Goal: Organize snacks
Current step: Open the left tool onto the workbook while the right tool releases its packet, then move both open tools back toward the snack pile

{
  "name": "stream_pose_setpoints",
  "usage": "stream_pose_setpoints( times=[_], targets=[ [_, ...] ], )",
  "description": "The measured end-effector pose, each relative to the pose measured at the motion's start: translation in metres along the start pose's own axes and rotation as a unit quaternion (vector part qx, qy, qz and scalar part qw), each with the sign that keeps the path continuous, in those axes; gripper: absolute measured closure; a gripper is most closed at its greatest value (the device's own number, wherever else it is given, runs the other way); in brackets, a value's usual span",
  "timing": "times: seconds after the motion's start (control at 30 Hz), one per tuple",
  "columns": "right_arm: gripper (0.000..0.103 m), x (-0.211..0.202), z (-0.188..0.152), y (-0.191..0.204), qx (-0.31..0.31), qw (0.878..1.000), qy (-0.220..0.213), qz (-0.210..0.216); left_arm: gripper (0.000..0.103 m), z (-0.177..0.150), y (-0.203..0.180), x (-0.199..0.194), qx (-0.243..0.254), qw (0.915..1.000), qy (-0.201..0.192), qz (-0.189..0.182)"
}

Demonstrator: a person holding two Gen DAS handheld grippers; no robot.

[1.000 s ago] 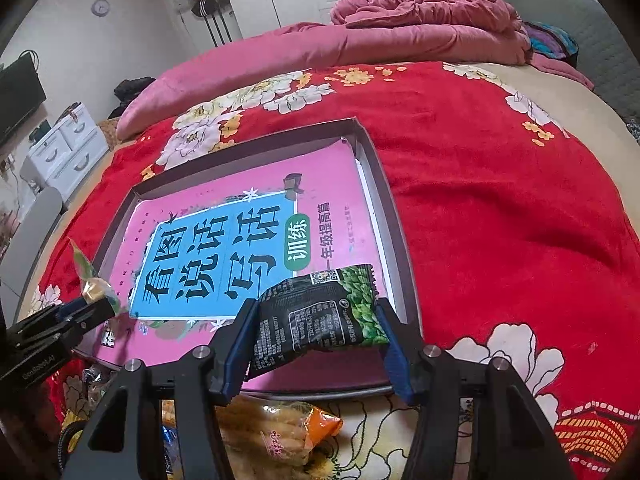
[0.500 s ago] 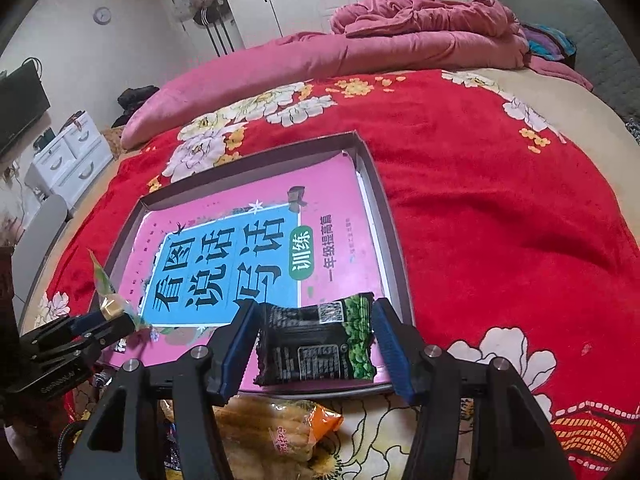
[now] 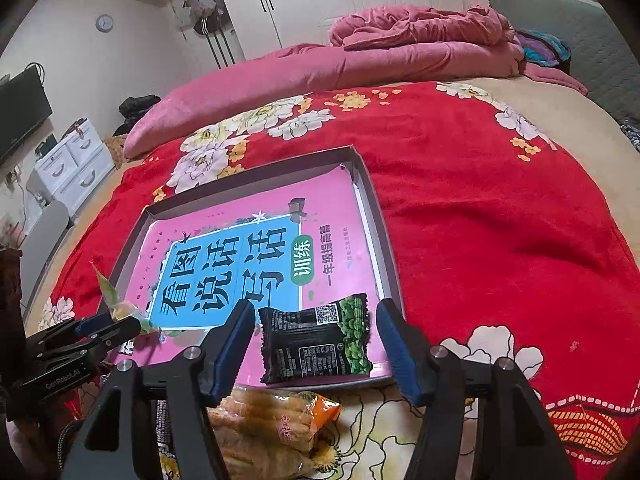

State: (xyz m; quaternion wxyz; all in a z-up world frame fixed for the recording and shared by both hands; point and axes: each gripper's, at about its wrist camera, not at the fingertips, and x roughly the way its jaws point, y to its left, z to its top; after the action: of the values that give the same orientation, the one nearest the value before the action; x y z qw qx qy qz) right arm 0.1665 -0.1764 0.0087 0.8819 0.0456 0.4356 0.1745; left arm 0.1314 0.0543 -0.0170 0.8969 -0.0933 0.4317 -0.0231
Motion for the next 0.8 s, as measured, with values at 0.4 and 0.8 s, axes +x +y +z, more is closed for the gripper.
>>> stream_pose_setpoints(
  times=[0.4, 0.8],
  targets=[
    [0.036, -0.018, 0.0, 0.001, -0.002, 1.0, -0.024, 0.005, 0.038, 0.003, 0.005, -0.014, -0.015, 0.9995, -0.023, -0.014],
    [0.028, -0.042, -0.004, 0.005, -0.014, 0.998, -0.063, 0.007, 0.028, 0.006, 0.013, -0.045, -0.028, 0.9973, -0.068, -0.007]
  ],
)
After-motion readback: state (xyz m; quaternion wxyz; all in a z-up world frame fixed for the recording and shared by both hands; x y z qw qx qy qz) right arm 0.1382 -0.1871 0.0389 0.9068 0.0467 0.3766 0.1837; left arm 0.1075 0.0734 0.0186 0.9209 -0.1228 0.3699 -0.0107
